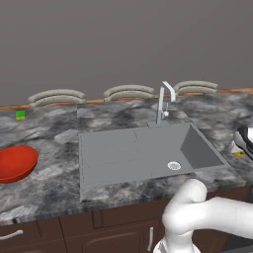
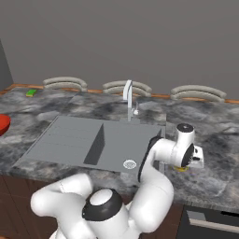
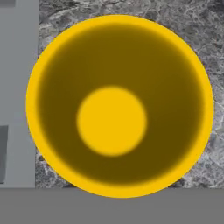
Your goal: Pick the mug and place it in the sink. Pick the bowl and place it in the open cabinet and then close the cabinet.
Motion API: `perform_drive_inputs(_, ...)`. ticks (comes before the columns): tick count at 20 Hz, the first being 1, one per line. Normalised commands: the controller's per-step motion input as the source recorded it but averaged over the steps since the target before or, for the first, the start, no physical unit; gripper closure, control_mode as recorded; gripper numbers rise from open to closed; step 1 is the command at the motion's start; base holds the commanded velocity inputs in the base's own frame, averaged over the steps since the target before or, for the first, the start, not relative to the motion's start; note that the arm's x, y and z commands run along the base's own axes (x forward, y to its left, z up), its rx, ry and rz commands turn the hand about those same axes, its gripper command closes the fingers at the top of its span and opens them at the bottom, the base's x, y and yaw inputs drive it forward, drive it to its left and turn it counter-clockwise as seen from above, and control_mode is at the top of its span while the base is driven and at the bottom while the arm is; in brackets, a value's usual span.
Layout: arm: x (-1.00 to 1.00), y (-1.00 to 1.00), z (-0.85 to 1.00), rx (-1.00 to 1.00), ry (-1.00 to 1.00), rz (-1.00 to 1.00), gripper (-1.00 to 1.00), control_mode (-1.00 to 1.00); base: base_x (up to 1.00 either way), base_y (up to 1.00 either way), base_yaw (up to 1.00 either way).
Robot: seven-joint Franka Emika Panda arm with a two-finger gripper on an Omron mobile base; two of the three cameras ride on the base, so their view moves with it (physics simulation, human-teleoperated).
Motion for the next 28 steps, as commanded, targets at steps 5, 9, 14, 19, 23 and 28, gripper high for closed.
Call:
perform_drive_inputs(5,-0.30,0.79,0.56,0.00,0.00,0.07,1.00,-1.00,0.00,0.00,0.00)
perform_drive_inputs(9,-0.05,0.61,0.85,-0.04,0.00,0.09,1.00,-1.00,0.00,0.00,0.00)
perform_drive_inputs(14,0.00,0.69,0.42,-0.04,0.00,0.13,1.00,-1.00,0.00,0.00,0.00)
perform_drive_inputs(19,0.00,0.52,-0.01,0.01,-0.17,0.17,1.00,-1.00,0.00,0.00,0.00)
perform_drive_inputs(23,0.09,0.49,-0.01,0.00,-0.07,0.19,1.00,-1.00,0.00,0.00,0.00)
perform_drive_inputs(28,0.37,0.51,-0.01,0.00,0.05,0.10,1.00,-1.00,0.00,0.00,0.00)
